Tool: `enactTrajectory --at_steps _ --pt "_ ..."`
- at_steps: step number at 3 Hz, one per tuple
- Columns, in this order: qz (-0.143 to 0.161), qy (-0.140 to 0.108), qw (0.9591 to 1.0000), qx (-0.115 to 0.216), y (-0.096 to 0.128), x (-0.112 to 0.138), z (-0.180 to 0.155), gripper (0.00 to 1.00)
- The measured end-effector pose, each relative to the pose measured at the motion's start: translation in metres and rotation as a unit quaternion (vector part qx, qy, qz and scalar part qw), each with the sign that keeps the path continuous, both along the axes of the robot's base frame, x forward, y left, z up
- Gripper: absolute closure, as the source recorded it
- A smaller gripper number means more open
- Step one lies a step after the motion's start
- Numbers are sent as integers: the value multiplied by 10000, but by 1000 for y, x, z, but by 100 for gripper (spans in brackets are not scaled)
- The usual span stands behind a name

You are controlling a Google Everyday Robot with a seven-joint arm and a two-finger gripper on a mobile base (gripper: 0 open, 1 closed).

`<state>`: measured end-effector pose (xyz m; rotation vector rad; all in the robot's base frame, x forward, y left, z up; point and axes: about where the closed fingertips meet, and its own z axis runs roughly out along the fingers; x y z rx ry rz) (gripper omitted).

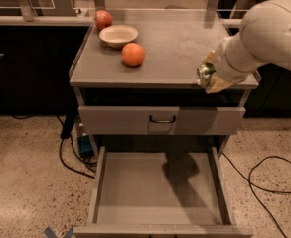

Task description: Pick green can from middle drawer and place on counter

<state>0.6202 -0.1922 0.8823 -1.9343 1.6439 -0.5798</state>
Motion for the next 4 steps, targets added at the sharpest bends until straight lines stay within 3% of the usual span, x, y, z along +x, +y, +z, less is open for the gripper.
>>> enactTrajectory --at_steps 4 --pt "523 176 9985 32 12 87 -20 100"
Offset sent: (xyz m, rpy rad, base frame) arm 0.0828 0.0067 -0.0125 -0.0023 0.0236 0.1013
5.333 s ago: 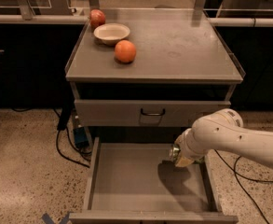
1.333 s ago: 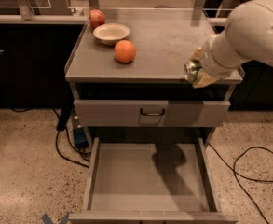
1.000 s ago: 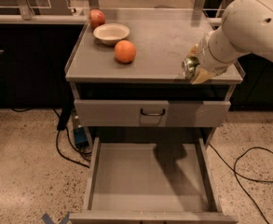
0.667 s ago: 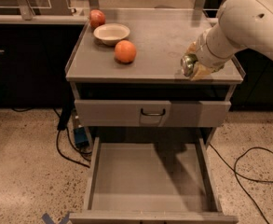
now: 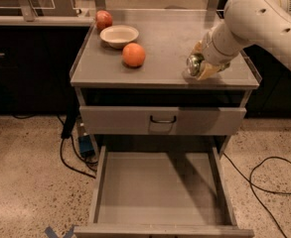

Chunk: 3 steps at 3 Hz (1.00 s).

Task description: Pick green can from middle drawer and place on counter

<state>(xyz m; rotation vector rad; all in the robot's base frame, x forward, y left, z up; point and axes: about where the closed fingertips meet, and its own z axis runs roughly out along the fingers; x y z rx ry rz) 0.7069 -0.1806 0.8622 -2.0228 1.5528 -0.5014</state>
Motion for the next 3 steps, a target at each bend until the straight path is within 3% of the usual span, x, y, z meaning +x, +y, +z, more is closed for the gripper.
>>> enactTrajectory --at_steps 1,2,3 --pt "140 332 9993 139 10 14 -22 100" --pt "140 332 9993 139 10 14 -22 100" --pt "140 332 9993 139 10 14 -22 84"
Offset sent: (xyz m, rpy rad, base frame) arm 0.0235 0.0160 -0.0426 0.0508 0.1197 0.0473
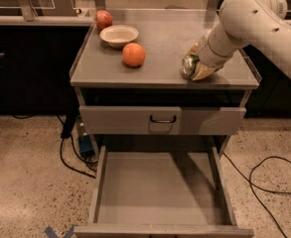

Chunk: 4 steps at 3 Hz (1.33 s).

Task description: Pick green can from middle drawer and place on counter

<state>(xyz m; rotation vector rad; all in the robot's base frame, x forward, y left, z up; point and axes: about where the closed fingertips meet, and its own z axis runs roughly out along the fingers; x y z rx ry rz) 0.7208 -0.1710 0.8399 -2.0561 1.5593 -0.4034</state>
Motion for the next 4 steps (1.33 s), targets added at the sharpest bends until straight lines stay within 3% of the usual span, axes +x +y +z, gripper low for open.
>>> enactTrajectory --at_steps 3,4 --pt "1 1 10000 0 0 0 0 13" --pt "1 4 10000 1 0 0 0 0"
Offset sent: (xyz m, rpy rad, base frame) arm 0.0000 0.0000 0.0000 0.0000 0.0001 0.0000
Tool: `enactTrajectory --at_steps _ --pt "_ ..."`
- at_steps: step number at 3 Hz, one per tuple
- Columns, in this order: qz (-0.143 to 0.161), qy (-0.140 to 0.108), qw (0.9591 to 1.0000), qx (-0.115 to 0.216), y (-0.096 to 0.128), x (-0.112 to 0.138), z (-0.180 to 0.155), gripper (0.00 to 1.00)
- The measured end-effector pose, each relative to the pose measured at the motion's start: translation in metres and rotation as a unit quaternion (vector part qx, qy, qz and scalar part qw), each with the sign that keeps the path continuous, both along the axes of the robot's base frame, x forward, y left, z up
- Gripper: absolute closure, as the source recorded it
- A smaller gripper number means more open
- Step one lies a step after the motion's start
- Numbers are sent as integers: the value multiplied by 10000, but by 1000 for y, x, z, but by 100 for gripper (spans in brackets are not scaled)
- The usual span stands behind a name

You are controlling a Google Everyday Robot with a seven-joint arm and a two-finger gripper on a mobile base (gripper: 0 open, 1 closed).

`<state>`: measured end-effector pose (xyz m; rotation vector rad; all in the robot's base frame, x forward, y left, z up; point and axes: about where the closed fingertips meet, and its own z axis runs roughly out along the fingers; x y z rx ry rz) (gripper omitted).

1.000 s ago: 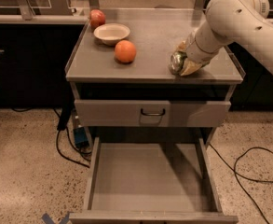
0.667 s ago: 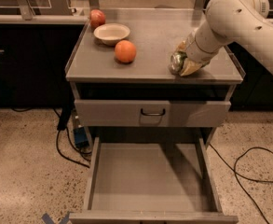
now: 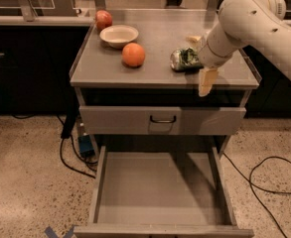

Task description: Pick green can from middle drawer and place on counter

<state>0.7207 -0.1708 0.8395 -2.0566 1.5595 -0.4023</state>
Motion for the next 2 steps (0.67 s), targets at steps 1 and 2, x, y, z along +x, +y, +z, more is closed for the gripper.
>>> enactTrajectory --at_steps 1,2 --pt "-3 -15 10000 38 -1 -4 5 0" --pt "-12 -81 9998 168 -7 -18 23 0"
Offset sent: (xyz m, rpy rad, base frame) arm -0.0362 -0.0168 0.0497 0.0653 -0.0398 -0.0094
